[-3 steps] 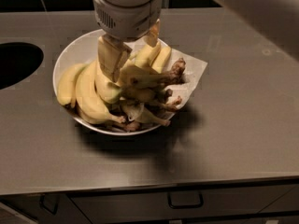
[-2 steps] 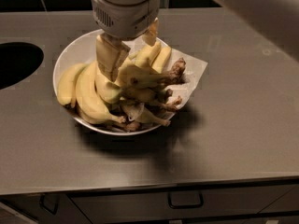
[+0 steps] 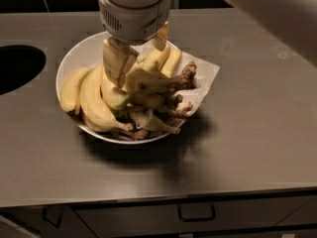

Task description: Pick banana from white bowl

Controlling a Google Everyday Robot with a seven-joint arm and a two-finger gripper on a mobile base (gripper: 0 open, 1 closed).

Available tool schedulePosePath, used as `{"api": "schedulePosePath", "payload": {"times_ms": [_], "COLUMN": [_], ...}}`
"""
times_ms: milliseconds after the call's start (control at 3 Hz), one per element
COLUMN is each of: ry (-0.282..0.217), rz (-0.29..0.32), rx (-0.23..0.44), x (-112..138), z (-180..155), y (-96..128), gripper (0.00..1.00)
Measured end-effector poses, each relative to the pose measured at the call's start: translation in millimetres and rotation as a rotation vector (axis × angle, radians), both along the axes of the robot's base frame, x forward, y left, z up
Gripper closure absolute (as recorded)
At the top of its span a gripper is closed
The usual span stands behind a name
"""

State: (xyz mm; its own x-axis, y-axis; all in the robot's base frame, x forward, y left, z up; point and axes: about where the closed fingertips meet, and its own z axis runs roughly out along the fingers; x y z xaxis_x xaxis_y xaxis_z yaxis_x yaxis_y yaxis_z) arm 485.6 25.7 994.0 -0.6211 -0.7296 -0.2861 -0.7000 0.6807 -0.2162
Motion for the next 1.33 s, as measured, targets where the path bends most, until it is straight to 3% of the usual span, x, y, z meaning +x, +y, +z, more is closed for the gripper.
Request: {"api": "schedulePosePath", "payload": {"times_ms": [667, 1333], "ry": [0.019, 0.067], "rz": [-0.002, 0.035], "rx": [0.013, 0.023], "x": [0.2, 4.2], "z": [-5.2, -12.2], "y": [-0.7, 5.0], "gripper": [0.36, 0.38]}}
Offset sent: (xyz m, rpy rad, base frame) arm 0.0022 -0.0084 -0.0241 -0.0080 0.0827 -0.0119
